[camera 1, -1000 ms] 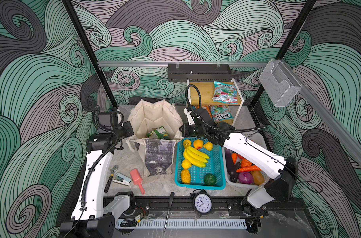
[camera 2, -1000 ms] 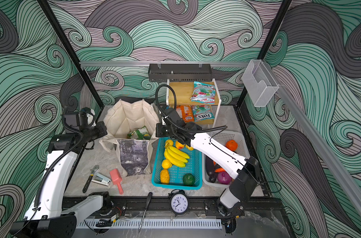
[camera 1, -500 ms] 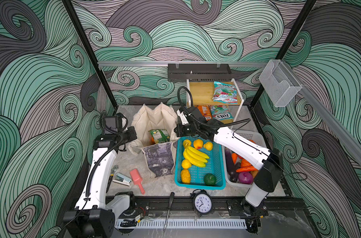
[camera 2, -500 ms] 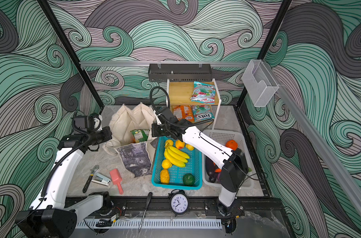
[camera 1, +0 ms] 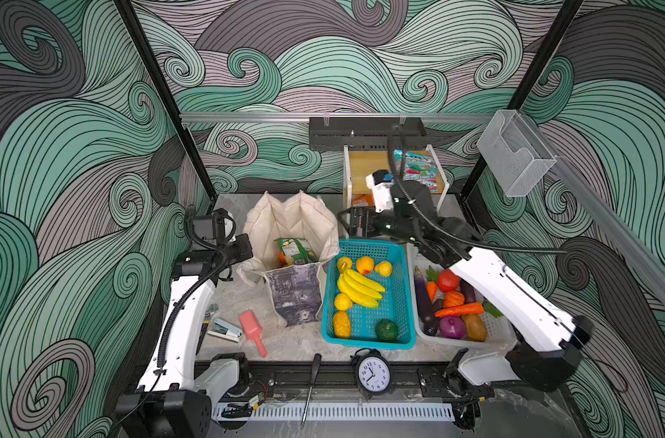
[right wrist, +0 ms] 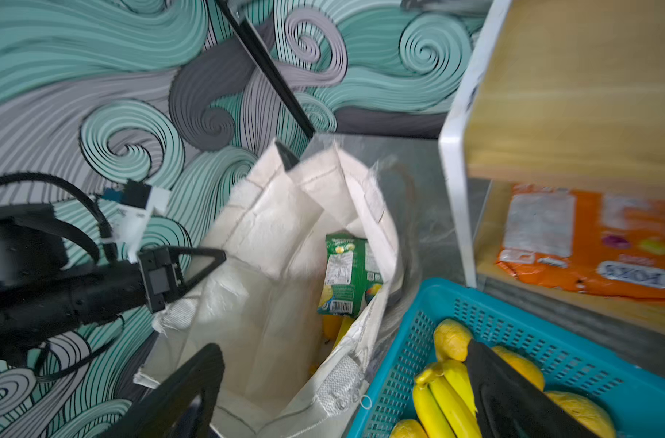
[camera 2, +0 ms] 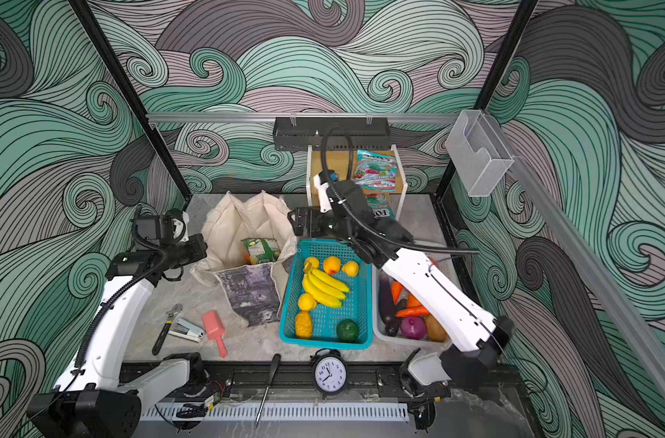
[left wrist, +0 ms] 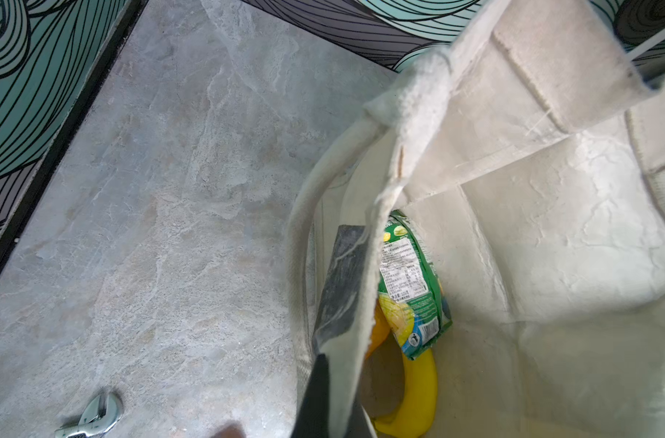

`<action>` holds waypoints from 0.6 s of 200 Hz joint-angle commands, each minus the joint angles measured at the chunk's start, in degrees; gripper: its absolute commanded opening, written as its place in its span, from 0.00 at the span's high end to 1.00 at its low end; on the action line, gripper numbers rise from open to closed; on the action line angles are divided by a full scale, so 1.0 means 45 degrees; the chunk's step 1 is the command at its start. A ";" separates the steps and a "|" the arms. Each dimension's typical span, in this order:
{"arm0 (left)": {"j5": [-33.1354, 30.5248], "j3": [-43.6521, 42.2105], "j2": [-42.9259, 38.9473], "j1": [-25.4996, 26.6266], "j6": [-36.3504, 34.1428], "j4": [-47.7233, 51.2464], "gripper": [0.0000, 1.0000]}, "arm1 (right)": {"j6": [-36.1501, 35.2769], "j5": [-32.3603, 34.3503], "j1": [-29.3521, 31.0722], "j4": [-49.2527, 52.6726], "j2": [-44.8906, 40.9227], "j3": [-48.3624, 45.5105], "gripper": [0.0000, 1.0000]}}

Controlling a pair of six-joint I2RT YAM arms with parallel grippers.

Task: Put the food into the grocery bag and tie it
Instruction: 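Move the right gripper back toward the shelf corner beside the white basket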

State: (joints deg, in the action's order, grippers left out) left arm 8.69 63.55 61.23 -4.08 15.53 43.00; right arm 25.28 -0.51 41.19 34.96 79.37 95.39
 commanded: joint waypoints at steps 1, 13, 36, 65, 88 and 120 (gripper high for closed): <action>0.0420 -0.0279 -0.0304 -0.0051 -0.0150 -0.0332 1.00 | -0.0466 0.0957 -0.1302 0.0367 -0.0632 0.0168 0.00; 0.0309 -0.0249 -0.0247 -0.0051 -0.0192 -0.0261 1.00 | -0.0496 0.0870 -0.2191 0.0486 -0.0968 0.0187 0.00; 0.0196 -0.0271 -0.0373 -0.0051 -0.0254 -0.0256 1.00 | -0.0540 0.0531 -0.3814 0.0541 -0.1416 0.0151 0.00; 0.0176 -0.0295 -0.0443 -0.0051 -0.0270 -0.0260 1.00 | 0.0202 -0.0763 -0.5994 0.0548 -0.1524 0.0034 0.07; 0.0254 -0.0313 -0.0443 -0.0051 -0.0249 -0.0274 1.00 | 0.0886 -0.1721 -0.7275 0.0497 -0.1486 -0.0277 0.11; 0.0434 -0.0352 -0.0460 -0.0051 -0.0228 -0.0333 1.00 | 0.1731 -0.3477 -0.8148 -0.0355 -0.1274 -0.1067 0.28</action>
State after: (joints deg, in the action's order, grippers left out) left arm 9.43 62.35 60.12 -4.08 15.00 42.41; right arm 29.12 -7.92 6.15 36.10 73.14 93.10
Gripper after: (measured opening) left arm 0.049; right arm 0.783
